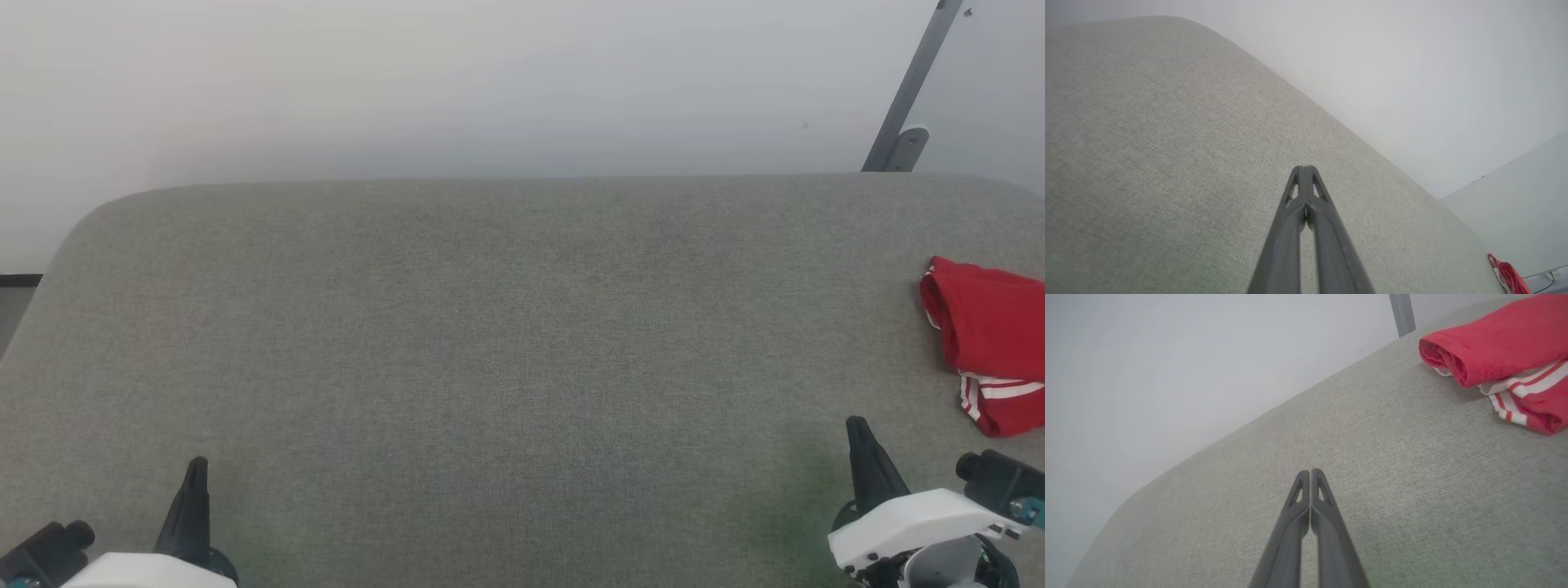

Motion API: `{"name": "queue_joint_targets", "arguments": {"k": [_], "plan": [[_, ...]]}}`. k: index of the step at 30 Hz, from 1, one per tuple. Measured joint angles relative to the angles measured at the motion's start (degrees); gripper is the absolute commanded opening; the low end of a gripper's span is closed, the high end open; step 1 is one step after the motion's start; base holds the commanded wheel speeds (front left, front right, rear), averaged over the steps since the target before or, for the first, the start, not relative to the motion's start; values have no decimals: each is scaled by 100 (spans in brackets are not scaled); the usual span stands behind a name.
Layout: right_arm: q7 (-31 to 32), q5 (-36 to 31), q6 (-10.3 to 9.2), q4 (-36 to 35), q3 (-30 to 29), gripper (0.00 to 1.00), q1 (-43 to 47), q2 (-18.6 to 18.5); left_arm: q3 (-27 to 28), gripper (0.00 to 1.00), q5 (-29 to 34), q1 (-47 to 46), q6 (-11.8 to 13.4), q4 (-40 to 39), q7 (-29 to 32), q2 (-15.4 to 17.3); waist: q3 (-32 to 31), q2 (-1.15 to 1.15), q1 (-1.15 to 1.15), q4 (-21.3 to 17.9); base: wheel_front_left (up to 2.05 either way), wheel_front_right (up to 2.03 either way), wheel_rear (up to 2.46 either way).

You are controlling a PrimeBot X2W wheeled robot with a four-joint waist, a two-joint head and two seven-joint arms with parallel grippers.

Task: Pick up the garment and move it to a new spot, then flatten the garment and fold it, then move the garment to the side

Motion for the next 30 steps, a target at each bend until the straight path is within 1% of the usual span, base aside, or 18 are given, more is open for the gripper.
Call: {"name": "queue_joint_targets", "arguments": {"k": [14,24,25,30], "plan": [[233,1220,-1,-107,15,0,-74,3,35,0,-844,-152,0,-55,286,-220,1,0,0,-5,0,0,0],[387,1984,-1,-172,21,0,-86,7,57,0,-1365,-250,0,-96,471,-366,1,0,0,-9,0,0,0],[387,1984,-1,-172,21,0,-86,7,57,0,-1365,-250,0,-96,471,-366,1,0,0,-9,0,0,0],[479,2473,-1,-223,27,0,-115,9,80,0,-1701,-332,0,-124,604,-450,1,0,0,-12,0,0,0]]}}
